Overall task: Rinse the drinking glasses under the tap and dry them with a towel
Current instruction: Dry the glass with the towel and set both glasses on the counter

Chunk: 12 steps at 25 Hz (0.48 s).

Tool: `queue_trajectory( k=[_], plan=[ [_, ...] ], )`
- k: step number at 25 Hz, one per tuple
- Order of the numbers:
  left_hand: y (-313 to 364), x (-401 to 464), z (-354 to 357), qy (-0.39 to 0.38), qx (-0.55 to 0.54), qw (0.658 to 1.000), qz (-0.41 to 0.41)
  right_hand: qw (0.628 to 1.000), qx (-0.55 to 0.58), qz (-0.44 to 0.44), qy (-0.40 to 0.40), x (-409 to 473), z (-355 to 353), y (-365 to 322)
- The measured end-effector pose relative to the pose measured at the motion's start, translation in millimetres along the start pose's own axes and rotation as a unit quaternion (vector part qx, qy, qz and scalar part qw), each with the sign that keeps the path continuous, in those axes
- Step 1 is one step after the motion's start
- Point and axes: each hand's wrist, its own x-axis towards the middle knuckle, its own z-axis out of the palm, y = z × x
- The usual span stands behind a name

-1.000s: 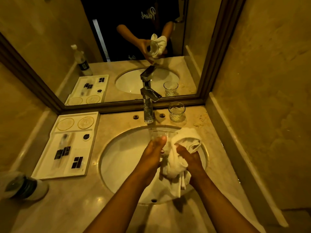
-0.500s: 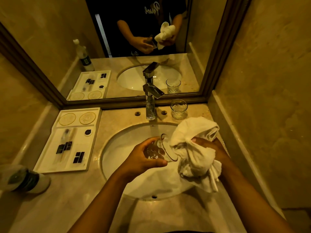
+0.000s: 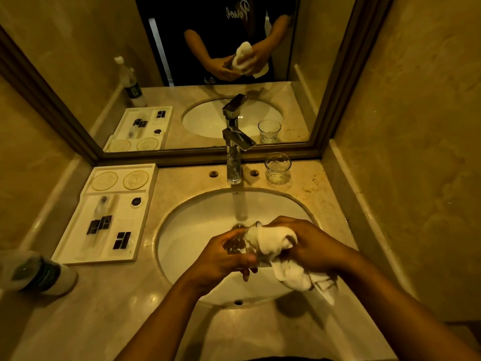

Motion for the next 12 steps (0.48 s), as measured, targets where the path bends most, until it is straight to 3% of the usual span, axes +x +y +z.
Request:
queue_trajectory(
  k=[6,10,12],
  plan=[
    [-10.1,-5.4,-2.5,-0.015,0.007,0.999,-0.029,0.992,-0.077,0.020,-0.096,-0.5,1.5,-6.7],
    [-10.6,-6.4,-6.3,-0.004,0.051,0.998,-0.025,0.974,0.136,0.120,-0.135,-5.8,-1.4,-7.4],
    [-9.6,-5.1,-5.6,-0.001,0.047,0.999,-0.024,0.979,0.121,0.101,-0.130,-3.9,-0.3,-10.0]
  ],
)
